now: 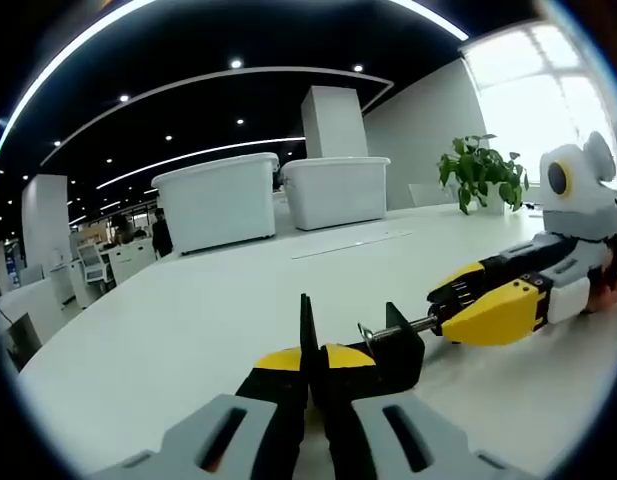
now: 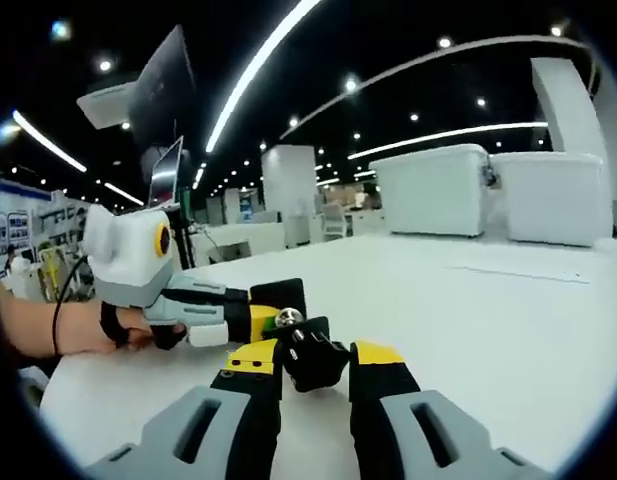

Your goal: Clamp the fixed fixture on the desktop, loosen the retaining clip, secure it to the edge of the desk, and tighten the retaining clip.

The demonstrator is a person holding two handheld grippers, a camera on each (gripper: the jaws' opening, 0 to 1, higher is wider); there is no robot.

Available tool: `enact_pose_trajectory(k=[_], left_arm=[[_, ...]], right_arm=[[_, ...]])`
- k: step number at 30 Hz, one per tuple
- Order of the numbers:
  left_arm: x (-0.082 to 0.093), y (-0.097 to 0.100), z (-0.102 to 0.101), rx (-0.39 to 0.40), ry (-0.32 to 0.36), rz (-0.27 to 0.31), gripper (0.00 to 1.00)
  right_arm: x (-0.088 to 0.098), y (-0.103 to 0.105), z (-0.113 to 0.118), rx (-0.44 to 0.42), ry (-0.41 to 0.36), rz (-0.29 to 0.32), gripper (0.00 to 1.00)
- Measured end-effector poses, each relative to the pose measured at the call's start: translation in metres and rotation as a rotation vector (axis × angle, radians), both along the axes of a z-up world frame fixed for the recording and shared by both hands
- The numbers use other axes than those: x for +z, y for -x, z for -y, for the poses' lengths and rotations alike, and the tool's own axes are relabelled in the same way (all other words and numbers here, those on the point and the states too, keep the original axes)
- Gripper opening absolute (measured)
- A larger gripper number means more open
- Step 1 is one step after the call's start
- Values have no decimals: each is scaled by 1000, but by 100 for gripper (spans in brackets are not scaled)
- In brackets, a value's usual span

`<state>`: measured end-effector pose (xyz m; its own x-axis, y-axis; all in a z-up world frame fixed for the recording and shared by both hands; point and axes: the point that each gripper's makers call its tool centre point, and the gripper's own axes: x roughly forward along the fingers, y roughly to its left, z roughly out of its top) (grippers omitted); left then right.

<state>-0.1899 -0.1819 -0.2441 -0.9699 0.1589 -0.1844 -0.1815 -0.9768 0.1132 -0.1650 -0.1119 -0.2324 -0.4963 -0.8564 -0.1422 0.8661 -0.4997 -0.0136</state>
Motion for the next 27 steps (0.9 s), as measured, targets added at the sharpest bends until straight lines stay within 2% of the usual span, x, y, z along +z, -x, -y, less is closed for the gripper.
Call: enact_pose_trajectory(k=[1,5,8,11,13,16,18,21,27], left_arm=[[0,0,0,1,-1,0,5],[0,0,1,6,1,1,5],[0,0,1,7,1,2,5],[0,0,1,7,2,2,5],[0,0,1,5,3,2,5],[-1,0,0,3,4,3,5],[-1,0,0,2,8,3,6],[-3,0,0,0,19,8,6],[-2,-1,-1,0,23,5,6]], right_arm=[[-1,-1,1,2,-32,-47,24],[-2,-2,4,6,-101,-143,23],[-3,-2,4,6,-106,-148,23],[-2,0,4,-2,-91,-116,23],[-3,0,2,-28,-54,-31,23],[3,4,-1,-35,-4,-12,23],[6,7,-3,-50,44,33,25],[7,10,-6,-55,74,75,26],[7,11,-5,-56,83,86,26]])
